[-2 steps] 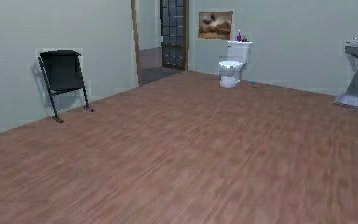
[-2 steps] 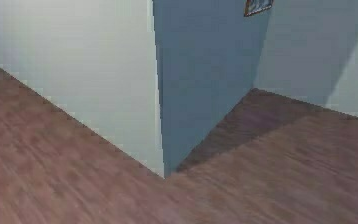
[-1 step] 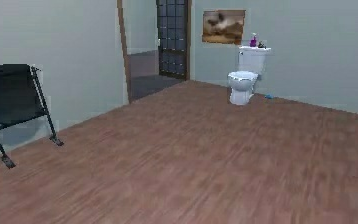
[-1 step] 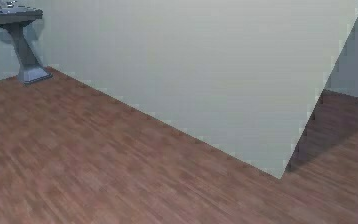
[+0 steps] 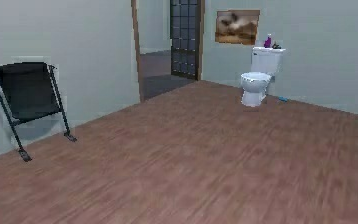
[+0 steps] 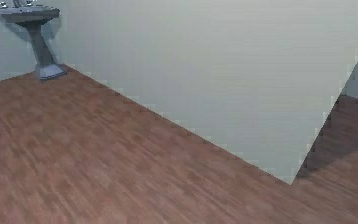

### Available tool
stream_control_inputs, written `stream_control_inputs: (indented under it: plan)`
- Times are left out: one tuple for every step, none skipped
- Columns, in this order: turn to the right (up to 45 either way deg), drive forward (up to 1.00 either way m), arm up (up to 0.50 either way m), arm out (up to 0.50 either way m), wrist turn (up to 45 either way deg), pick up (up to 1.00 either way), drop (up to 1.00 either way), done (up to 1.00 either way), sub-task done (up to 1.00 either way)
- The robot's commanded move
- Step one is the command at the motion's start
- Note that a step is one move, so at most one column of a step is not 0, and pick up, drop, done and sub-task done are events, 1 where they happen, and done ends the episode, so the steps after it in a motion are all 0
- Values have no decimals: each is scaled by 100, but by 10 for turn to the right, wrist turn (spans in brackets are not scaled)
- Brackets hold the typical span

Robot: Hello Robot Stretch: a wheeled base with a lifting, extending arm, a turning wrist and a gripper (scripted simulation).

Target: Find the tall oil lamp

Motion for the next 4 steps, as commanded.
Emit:
stream_control_inputs:
  plan:
    - [0, 100, 0, 0, 0, 0, 0, 0, 0]
    - [0, 100, 0, 0, 0, 0, 0, 0, 0]
    - [0, 100, 0, 0, 0, 0, 0, 0, 0]
    - [0, 40, 0, 0, 0, 0, 0, 0, 0]
